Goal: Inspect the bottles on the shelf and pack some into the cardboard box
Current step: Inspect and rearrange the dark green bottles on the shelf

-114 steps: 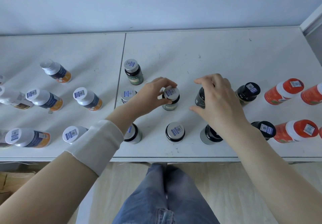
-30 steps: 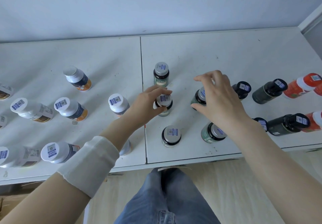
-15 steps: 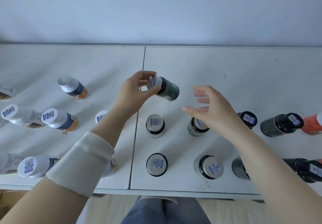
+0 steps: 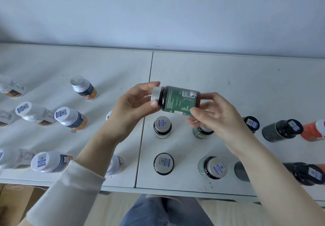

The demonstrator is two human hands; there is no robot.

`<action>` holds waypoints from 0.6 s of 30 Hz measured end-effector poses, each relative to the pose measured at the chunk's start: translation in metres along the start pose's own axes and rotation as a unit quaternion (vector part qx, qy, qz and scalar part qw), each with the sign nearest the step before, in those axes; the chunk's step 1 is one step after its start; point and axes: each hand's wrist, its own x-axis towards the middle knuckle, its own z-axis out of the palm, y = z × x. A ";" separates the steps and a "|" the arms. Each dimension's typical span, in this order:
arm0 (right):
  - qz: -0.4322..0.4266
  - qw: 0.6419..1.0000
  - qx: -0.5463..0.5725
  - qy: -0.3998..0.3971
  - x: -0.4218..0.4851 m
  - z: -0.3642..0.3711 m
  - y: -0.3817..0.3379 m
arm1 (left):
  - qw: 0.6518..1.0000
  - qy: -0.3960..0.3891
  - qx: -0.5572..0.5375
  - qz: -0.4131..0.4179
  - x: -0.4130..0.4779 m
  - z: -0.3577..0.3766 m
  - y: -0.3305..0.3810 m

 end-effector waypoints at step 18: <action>0.083 0.996 -0.030 -0.025 -0.021 0.023 -0.027 | 0.952 0.030 -0.171 -0.252 0.012 0.012 -0.003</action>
